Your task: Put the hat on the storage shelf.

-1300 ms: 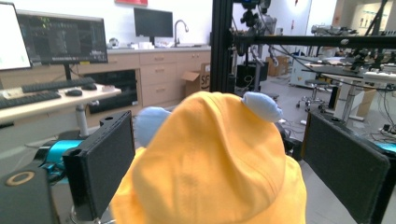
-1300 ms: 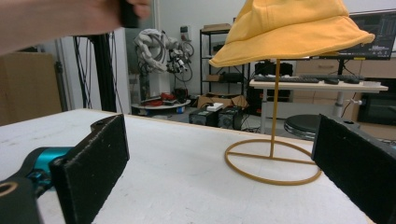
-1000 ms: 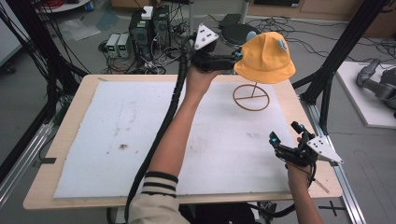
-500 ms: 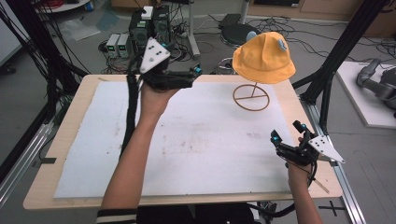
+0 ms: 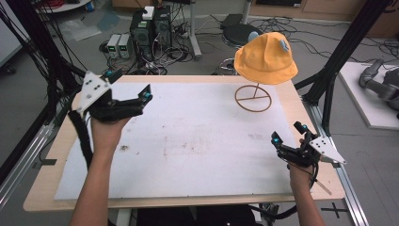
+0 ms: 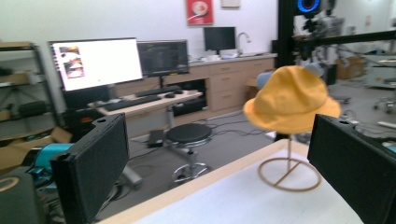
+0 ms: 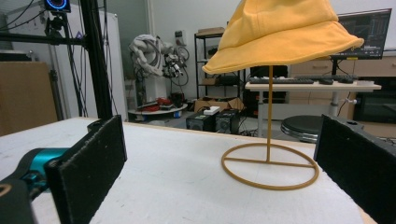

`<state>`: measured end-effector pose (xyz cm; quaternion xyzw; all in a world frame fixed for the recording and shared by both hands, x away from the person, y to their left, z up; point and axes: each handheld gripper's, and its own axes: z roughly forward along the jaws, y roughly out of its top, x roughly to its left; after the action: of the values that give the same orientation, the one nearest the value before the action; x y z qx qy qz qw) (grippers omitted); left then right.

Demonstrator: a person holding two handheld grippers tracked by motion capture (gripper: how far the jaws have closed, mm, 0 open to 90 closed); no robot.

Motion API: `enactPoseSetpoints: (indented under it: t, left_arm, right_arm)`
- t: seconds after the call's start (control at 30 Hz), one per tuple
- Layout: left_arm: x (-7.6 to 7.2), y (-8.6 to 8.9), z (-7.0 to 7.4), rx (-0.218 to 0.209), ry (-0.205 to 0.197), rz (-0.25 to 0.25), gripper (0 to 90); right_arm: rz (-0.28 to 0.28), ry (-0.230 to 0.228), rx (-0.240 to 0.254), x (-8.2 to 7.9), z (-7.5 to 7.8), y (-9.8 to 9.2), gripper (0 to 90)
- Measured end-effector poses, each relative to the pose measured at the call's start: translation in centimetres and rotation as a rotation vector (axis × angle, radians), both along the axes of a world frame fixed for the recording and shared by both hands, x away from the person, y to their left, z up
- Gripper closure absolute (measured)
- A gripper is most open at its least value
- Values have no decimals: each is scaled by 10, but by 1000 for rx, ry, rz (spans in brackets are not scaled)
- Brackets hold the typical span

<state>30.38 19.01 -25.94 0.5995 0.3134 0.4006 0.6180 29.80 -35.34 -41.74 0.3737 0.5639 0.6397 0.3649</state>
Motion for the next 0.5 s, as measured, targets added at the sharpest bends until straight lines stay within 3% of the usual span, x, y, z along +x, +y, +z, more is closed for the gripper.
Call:
enactPoseSetpoints:
  t: [0.17,0.27,0.5]
  left_arm:
    - [-22,27,-23,-23,12,49,60]
    - [-34,36,-46,-25,24,64,59]
    - [-42,54,-90,-83,51,92,59]
  right_arm:
    - [-1,3,1,1,0,2,21]
    - [-1,0,-7,1,-1,1,21]
    - [-3,2,-6,1,-1,4,21]
